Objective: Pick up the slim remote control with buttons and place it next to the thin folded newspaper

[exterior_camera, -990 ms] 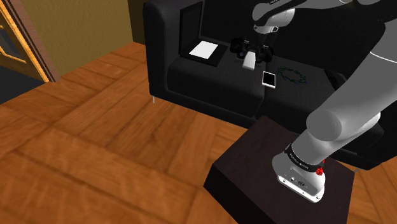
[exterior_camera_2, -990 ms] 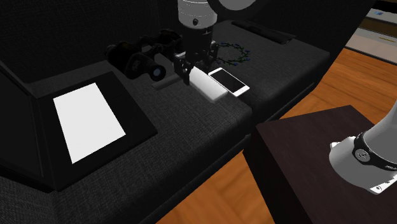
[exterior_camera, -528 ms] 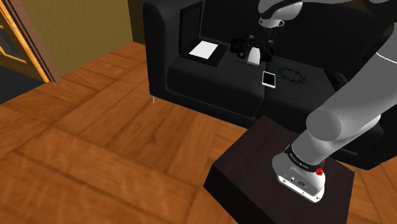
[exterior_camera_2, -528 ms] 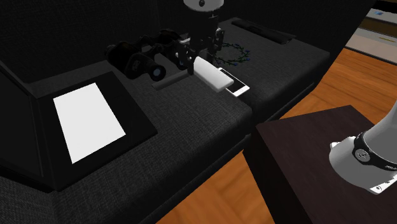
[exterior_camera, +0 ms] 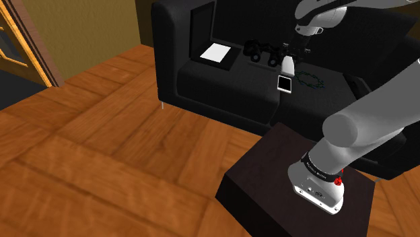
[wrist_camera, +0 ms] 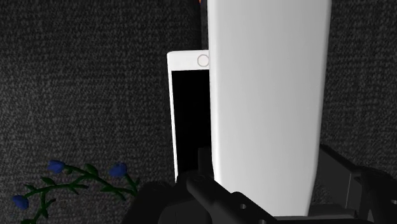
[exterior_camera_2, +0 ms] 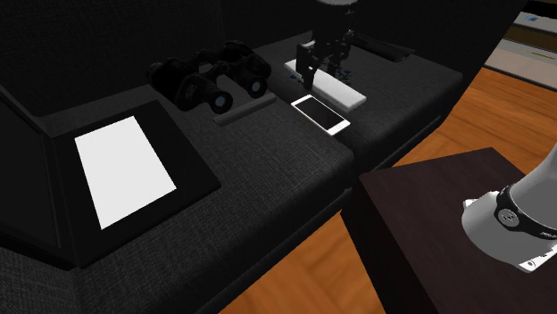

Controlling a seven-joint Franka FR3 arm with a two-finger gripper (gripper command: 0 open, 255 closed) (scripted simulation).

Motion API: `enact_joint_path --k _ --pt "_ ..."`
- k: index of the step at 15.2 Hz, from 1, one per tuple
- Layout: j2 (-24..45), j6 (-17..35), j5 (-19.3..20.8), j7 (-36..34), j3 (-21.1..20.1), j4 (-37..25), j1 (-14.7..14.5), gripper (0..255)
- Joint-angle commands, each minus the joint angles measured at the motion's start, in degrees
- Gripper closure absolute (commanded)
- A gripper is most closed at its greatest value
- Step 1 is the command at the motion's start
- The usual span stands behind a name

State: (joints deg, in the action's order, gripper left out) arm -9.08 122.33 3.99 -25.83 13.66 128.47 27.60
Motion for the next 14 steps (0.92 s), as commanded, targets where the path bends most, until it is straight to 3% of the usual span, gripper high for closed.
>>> enact_joint_path --k 1,14 --pt "-2.5 0.1 0.8 2.0 1.2 2.4 1.2 255" --pt "-13.8 -0.7 7.5 16.8 11.7 11.5 10.2 255"
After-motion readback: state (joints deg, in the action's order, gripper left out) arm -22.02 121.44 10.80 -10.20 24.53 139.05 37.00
